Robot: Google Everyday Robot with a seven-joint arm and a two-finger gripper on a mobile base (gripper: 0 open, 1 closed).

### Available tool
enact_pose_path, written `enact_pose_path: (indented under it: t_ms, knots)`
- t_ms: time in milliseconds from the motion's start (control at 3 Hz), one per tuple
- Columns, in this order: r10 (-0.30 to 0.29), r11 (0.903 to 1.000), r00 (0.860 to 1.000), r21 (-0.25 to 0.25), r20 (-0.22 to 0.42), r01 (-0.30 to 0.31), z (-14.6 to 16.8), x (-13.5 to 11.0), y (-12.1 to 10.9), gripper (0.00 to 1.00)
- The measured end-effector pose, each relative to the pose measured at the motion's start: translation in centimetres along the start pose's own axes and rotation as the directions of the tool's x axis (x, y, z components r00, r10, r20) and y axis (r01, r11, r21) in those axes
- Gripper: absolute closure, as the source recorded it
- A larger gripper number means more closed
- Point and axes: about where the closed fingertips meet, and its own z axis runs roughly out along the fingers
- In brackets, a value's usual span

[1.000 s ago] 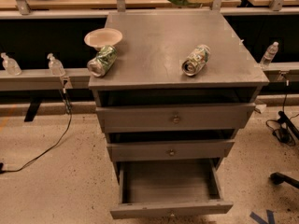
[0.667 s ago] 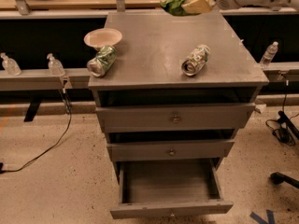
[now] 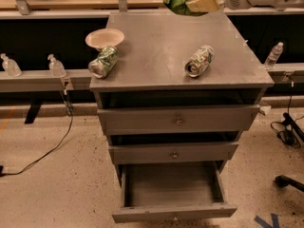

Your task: Place green rice chip bag into bottom drawer

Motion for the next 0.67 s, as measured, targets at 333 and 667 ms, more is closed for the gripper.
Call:
enact_pose_path:
  t_ms: [333, 667]
  knots:
    - [0.118, 0.9904, 0.986, -0.086, 0.119, -0.108, -3.6, -2.0, 1.5, 1.00]
    - [0.253, 0.9547, 0.956, -0.198, 0.148, -0.222, -8.7, -2.5, 4.7, 1.00]
